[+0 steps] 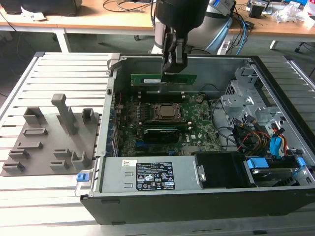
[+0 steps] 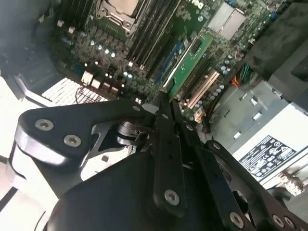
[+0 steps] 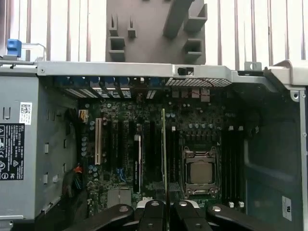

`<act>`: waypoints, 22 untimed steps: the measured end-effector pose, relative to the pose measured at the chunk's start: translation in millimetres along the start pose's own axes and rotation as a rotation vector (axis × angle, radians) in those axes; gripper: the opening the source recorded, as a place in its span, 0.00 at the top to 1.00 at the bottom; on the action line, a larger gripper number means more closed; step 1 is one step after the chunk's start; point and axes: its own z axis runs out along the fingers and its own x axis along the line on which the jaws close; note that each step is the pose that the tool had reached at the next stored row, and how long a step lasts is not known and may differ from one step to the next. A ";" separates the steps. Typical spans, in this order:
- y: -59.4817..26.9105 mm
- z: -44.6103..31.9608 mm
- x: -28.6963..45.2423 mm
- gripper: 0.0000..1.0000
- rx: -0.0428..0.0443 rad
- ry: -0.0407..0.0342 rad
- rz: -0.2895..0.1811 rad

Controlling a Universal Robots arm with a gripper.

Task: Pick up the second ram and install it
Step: 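Pick up the second ram and move it above second insertion slot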

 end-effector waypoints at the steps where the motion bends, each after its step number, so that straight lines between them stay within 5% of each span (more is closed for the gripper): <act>1: -1.6 0.5 -0.3 0.86 0.0000 0.0000 0.000; 9: -20.9 8.0 -2.9 0.86 -0.0003 0.0000 0.000; 22: -37.6 19.0 -4.1 0.86 -0.0004 -0.0001 0.000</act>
